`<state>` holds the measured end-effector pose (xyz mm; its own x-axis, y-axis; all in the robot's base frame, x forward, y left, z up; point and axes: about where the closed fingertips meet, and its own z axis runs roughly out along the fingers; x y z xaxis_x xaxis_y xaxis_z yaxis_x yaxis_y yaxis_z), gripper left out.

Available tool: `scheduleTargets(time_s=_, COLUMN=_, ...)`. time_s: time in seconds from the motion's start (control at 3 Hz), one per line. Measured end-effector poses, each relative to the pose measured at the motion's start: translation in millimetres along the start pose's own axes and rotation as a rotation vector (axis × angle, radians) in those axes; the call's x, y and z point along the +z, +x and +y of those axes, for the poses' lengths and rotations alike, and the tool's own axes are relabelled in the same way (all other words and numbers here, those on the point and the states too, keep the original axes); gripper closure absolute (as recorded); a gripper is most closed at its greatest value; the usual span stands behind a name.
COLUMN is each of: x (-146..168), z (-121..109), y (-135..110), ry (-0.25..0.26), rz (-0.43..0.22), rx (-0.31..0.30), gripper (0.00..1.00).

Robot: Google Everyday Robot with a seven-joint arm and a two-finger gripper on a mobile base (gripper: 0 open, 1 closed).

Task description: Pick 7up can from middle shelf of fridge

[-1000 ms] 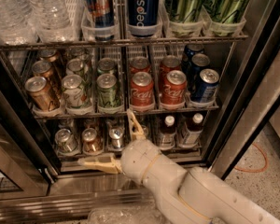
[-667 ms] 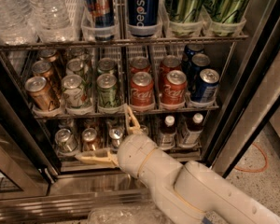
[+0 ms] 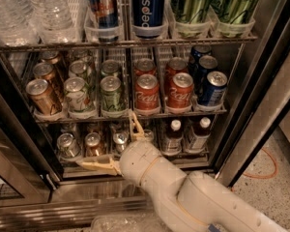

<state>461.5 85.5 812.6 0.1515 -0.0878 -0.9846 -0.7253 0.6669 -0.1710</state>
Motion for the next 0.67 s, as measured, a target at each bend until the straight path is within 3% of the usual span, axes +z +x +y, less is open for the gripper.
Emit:
scheduleTargets(time_s=0.33, x=6.1, z=3.3, y=-1.9, ry=0.053, rz=-0.015, rx=0.033, gripper=0.00)
scheduleTargets(time_s=0.67, x=16.0, z=5.9, y=-0.8, ry=0.105, rz=0.011, rx=0.021, gripper=0.00)
